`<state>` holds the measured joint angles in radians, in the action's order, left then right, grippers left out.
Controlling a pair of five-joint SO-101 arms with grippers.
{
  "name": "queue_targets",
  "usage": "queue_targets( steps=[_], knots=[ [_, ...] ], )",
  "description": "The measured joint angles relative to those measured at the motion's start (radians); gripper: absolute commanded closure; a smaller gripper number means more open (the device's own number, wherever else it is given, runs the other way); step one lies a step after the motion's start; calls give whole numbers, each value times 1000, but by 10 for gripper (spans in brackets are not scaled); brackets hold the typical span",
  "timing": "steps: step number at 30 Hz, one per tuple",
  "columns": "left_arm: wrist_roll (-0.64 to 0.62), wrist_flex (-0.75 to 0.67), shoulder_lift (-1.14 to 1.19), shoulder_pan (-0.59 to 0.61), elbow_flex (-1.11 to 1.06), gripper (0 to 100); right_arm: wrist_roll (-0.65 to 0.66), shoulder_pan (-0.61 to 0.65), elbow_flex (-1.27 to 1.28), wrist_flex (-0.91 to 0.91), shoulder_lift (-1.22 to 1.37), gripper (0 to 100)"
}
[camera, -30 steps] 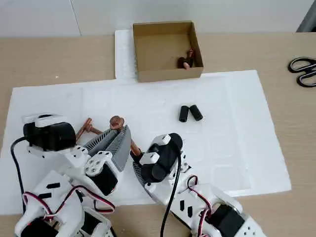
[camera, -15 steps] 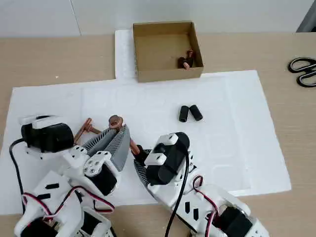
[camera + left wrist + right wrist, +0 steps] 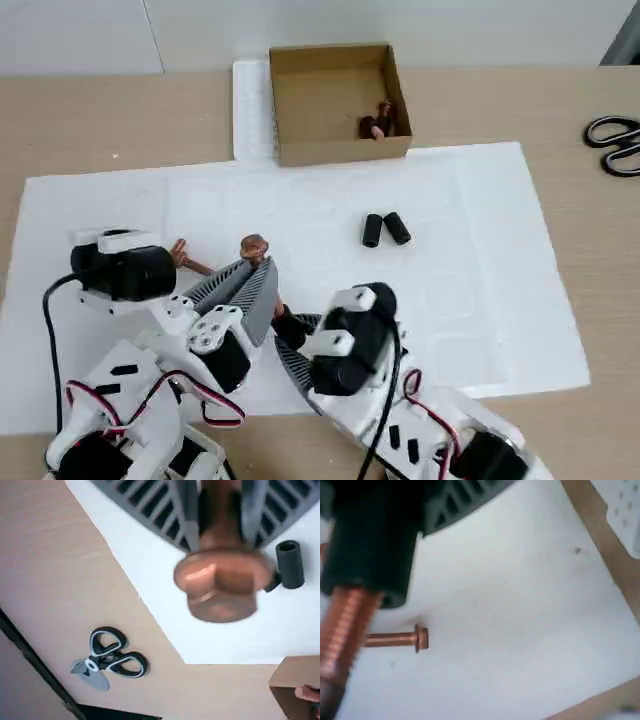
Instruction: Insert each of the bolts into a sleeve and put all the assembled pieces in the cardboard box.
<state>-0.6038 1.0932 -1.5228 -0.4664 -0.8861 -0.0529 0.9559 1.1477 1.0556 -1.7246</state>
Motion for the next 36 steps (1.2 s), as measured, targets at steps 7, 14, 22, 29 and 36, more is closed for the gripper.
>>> queue_targets(
  steps=[7, 14, 22, 29, 36],
  knots=[
    [0, -5, 0, 0, -12, 995, 34, -3, 0, 0, -8, 995],
    [0, -14, 0, -2, -12, 995, 58, -25, 0, -20, -8, 995],
    [-15, 25, -3, -52, 29, 995, 109, -28, 51, -124, -9, 995],
    [-37, 149, 5, -81, 35, 995, 110, -58, 68, -167, -9, 995],
    [-38, 149, -2, -89, -3, 995, 120, -77, 69, -172, -8, 995]
  ],
)
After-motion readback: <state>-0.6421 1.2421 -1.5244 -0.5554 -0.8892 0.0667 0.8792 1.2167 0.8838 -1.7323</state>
